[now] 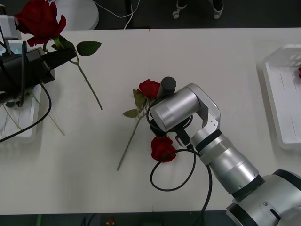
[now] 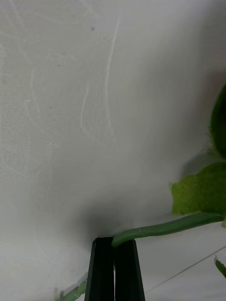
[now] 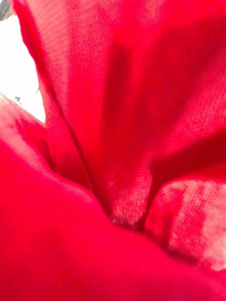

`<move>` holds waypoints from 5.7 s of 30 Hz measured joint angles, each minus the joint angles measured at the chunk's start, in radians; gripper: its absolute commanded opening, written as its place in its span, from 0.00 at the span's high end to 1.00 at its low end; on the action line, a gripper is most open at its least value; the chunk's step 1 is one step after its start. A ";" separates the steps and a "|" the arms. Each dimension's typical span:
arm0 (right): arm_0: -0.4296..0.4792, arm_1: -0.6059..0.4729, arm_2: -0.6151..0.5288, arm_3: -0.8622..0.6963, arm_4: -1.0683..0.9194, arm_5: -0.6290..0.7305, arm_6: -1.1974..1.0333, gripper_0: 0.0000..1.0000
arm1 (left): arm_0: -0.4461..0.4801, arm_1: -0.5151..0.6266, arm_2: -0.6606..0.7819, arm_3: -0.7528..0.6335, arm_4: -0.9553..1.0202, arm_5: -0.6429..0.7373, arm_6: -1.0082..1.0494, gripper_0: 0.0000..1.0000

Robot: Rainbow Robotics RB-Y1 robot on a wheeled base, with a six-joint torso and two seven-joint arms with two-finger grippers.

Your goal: Put the red flowers into the right box and the blue flowers into the left box

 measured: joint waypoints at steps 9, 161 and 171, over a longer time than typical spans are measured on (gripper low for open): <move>-0.028 -0.089 -0.028 -0.002 -0.156 0.107 0.401 1.00 | 0.000 0.000 -0.002 0.000 0.008 0.000 0.000 1.00; 0.257 -0.701 -0.094 -0.518 -1.624 -0.226 3.434 1.00 | -0.179 -0.148 -0.425 -0.076 -0.239 -0.319 0.874 1.00; 0.257 -0.701 -0.093 -0.518 -1.624 -0.227 3.412 1.00 | -0.179 -0.148 -0.425 -0.076 -0.240 -0.319 0.874 1.00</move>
